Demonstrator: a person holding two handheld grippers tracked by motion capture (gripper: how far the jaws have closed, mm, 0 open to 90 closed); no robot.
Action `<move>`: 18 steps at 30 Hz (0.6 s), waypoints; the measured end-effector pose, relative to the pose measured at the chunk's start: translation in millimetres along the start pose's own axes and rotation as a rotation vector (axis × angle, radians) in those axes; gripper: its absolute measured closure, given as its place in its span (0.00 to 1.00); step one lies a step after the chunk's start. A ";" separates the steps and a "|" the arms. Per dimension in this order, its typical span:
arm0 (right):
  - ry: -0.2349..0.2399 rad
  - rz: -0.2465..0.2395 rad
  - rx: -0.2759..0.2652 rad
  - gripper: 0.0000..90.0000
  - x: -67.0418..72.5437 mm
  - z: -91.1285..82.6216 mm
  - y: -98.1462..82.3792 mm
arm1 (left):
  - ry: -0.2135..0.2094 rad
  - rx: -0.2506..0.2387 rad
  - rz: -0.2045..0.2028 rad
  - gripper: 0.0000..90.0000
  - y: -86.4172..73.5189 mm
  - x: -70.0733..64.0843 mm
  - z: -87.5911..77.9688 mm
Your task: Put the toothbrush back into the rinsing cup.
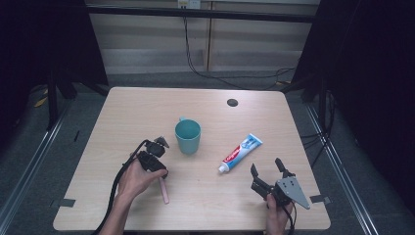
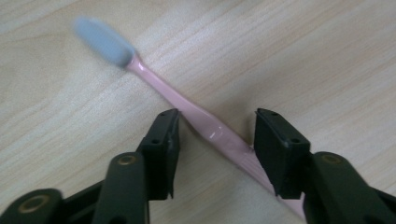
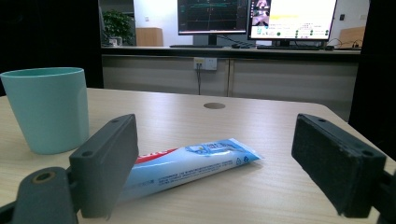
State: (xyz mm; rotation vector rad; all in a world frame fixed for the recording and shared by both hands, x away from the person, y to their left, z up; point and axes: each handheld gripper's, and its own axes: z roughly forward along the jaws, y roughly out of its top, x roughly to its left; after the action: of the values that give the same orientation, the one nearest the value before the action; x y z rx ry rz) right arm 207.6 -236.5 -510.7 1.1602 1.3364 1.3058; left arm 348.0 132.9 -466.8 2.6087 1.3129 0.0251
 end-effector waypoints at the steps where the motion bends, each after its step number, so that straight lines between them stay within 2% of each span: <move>1: 0.000 0.000 0.001 0.16 0.1 0.0 0.0 | 0.006 0.007 0.005 0.60 -0.1 -0.5 -0.3; 3: 0.000 -0.002 0.000 0.16 0.1 0.1 0.0 | 0.021 0.024 0.033 0.64 0.5 -2.7 -0.2; 6: -0.001 0.000 0.000 0.16 0.0 0.0 0.0 | 0.019 0.029 0.051 0.69 0.6 -3.5 -0.7; 10: 0.001 0.000 0.001 0.16 0.1 0.0 0.0 | -0.003 0.032 0.071 0.78 -0.9 -1.4 -1.7; 13: 0.001 0.000 0.001 0.16 0.0 0.1 0.0 | -0.003 0.028 0.076 0.81 -2.7 -0.6 -2.0; 16: 0.000 0.001 0.002 0.16 0.1 0.1 0.1 | -0.015 0.026 0.092 0.87 -3.9 -0.3 -2.4; 18: 0.000 0.001 0.001 0.16 0.2 0.1 0.1 | -0.023 0.024 0.111 0.87 -4.8 0.1 -2.6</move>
State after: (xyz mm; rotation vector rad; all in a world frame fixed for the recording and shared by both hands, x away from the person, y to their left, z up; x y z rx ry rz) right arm 207.7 -236.3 -510.6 1.1616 1.3374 1.3056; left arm 344.0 136.2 -465.3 2.6911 1.1671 -0.0028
